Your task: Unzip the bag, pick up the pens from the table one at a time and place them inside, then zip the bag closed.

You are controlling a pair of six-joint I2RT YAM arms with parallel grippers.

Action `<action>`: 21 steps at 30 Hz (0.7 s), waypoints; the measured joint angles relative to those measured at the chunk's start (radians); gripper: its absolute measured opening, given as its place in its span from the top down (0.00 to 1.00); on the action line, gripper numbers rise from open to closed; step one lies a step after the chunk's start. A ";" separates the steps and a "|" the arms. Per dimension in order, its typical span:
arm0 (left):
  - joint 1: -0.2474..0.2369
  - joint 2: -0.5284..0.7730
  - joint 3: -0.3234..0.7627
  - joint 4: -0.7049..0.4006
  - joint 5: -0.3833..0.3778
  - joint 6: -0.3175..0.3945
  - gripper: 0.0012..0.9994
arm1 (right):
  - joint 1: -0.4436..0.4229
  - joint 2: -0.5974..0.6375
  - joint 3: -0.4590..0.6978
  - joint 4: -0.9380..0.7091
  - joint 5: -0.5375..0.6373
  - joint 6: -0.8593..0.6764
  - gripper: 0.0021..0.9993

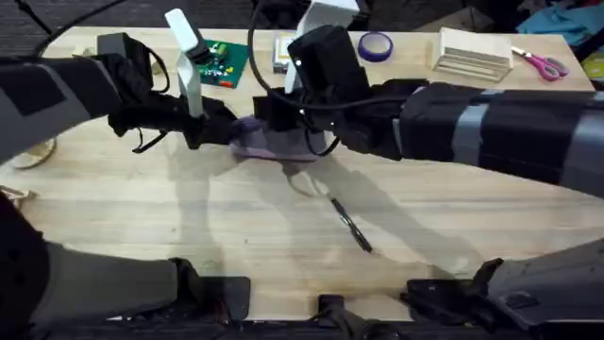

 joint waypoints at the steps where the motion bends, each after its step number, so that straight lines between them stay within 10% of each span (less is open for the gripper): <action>1: 0.000 0.000 0.000 0.000 0.000 0.000 0.96 | 0.001 0.005 0.000 0.010 0.000 -0.010 0.97; 21: 0.002 0.000 0.001 0.002 -0.003 0.000 0.96 | 0.045 0.111 0.018 0.205 -0.039 -0.074 0.97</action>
